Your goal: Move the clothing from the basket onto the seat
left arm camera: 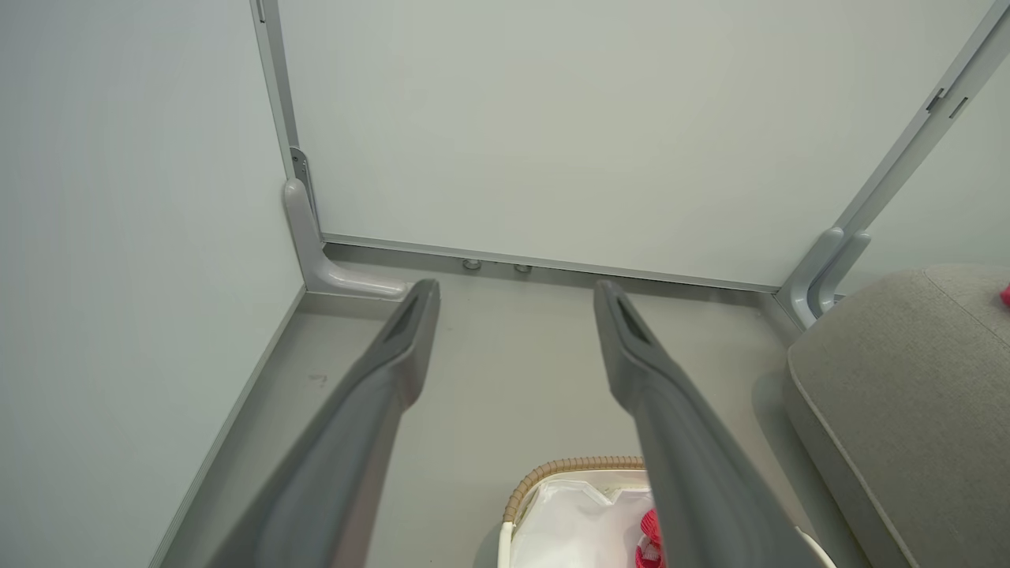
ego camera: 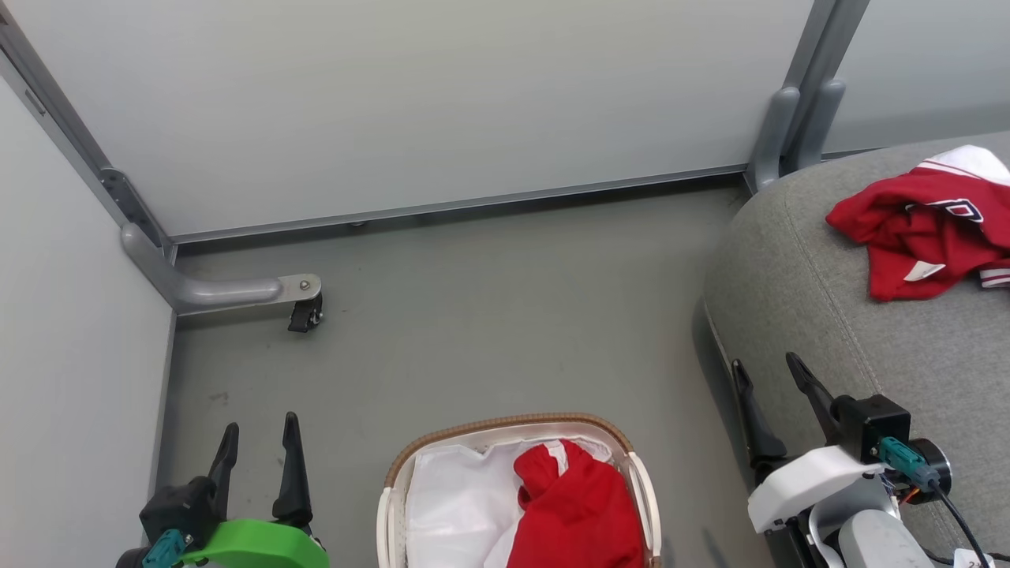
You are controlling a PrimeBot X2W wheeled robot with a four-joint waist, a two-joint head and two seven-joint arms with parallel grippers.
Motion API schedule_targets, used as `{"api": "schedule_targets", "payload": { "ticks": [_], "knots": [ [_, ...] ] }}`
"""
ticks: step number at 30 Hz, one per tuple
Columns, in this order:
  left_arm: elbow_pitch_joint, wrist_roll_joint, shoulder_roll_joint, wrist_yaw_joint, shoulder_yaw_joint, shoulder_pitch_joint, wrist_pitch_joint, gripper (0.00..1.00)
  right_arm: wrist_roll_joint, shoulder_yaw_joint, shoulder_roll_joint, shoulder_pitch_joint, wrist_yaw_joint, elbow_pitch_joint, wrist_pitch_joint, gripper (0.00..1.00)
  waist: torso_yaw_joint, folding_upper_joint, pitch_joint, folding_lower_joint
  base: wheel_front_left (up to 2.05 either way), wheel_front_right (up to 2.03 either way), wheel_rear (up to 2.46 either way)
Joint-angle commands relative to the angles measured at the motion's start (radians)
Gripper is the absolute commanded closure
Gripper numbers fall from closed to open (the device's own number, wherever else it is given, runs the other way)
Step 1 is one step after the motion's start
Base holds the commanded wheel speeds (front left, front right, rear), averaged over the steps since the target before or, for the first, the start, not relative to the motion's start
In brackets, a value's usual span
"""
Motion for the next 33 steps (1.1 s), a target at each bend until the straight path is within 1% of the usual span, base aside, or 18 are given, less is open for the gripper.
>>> {"api": "schedule_targets", "payload": {
  "ticks": [1,8,21,30,33],
  "knots": [
    [-0.003,0.003,0.001,0.003,0.002,0.017,0.0,0.0,0.001,-0.005,-0.004,0.019,-0.001,-0.004,-0.001,0.0,-0.001,0.0,-0.002,0.0001,0.0,0.0,0.0],
    [0.0,0.004,0.001,0.001,0.0,0.017,0.0,0.0,-0.009,-0.012,-0.004,0.026,-0.001,-0.022,-0.001,0.0,-0.001,0.0,-0.008,0.0001,0.0,0.0,0.0],
    [0.003,0.014,0.001,-0.002,0.001,0.011,0.0,0.0,-0.003,-0.003,-0.004,0.026,-0.001,-0.018,-0.001,0.0,-0.003,0.0,-0.007,0.0001,0.0,0.0,0.0],
    [0.001,0.026,0.001,-0.005,-0.018,-0.012,0.0,0.0,-0.017,-0.01,-0.004,0.004,-0.001,-0.026,-0.001,0.0,-0.013,0.0,0.014,0.0001,0.0,0.0,0.0],
    [0.005,0.012,0.001,-0.007,-0.033,-0.034,0.0,0.0,-0.022,-0.016,-0.004,-0.01,-0.001,-0.031,-0.001,0.0,-0.021,0.0,0.03,0.0001,0.0,0.0,0.0]
  ]
}}
